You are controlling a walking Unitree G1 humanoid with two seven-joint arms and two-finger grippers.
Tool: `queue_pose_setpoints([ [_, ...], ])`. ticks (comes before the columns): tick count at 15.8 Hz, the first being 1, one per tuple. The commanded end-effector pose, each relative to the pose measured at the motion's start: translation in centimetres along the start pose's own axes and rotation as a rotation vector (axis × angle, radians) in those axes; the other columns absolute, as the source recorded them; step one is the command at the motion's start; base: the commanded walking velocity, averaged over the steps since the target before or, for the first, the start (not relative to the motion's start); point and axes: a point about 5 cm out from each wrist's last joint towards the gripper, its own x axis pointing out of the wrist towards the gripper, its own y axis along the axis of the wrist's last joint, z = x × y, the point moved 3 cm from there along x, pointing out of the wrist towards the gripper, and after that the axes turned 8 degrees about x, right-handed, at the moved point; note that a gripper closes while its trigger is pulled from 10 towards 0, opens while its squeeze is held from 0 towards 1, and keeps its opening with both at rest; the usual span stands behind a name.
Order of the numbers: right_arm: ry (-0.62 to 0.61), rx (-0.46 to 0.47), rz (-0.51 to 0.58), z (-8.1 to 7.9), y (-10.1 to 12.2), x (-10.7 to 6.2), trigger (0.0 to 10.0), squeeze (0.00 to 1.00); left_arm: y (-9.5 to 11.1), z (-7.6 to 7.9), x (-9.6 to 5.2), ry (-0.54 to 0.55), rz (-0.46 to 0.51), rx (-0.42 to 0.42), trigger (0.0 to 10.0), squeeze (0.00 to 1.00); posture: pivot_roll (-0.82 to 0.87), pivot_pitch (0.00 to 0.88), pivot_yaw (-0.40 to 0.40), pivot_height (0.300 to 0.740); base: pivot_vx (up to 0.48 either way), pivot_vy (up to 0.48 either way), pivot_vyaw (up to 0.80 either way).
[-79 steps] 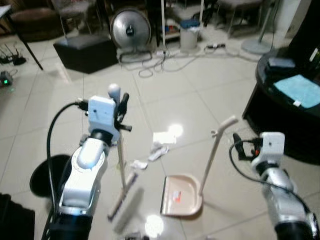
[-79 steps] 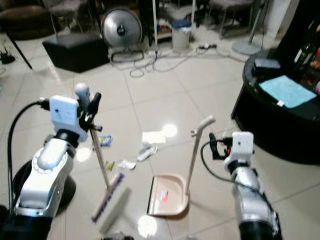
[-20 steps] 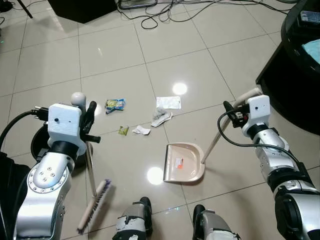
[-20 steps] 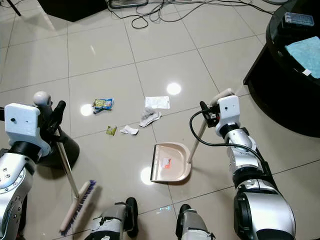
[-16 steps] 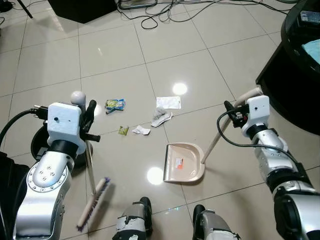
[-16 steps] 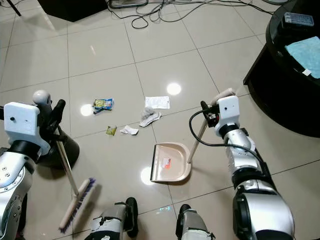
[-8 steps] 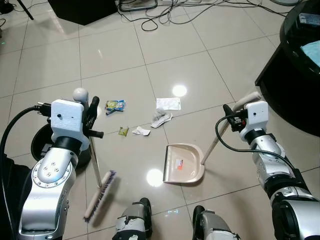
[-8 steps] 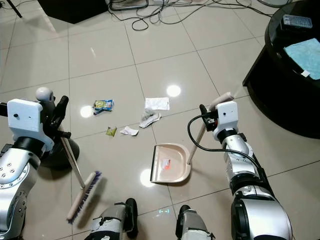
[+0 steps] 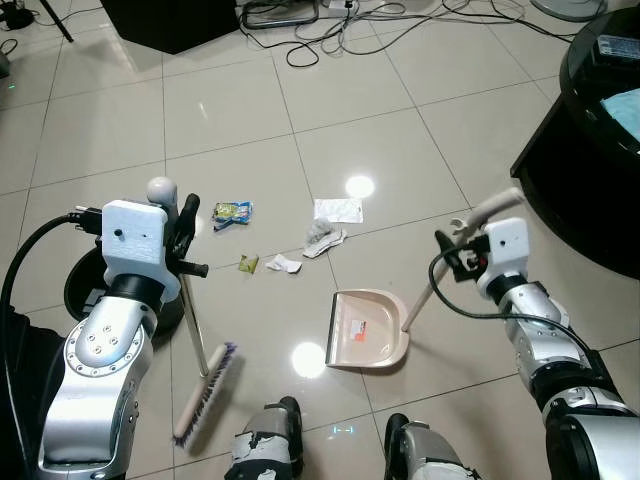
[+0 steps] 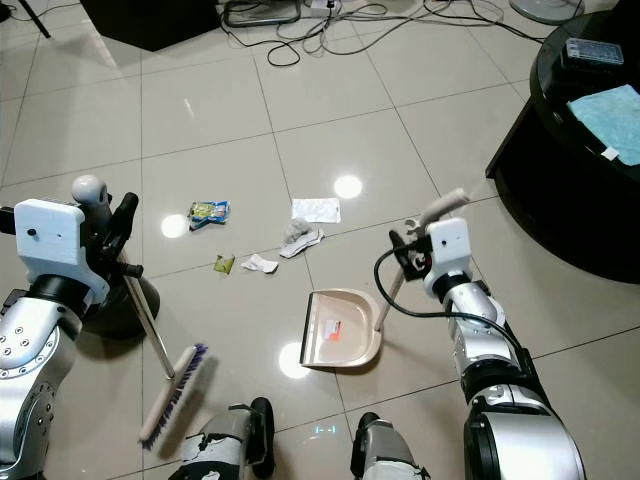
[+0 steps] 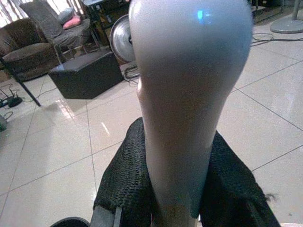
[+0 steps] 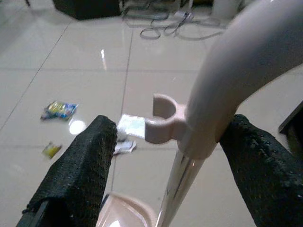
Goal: Sweep floor
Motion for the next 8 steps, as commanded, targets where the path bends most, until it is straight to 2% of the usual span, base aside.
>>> queue_pose_setpoints([
  [1,0.018,-0.014,-0.013,0.2,0.0,-0.2,10.0,0.00,0.1,-0.5,-0.2,0.016,0.001,0.011,10.0,0.00,0.19,0.212,0.071,0.740,0.000,0.000,0.00],
  [6,-0.025,-0.024,0.049,1.8,1.6,-0.6,10.0,0.00,0.4,-0.3,-0.2,0.019,0.012,0.002,10.0,0.00,0.19,0.220,0.071,0.740,0.000,0.000,0.00],
  [8,-0.015,-0.030,0.072,1.9,1.9,-1.0,10.0,0.00,0.4,-0.4,-0.3,0.020,0.011,0.000,10.0,0.00,0.18,0.223,0.075,0.740,0.000,0.000,0.00],
])
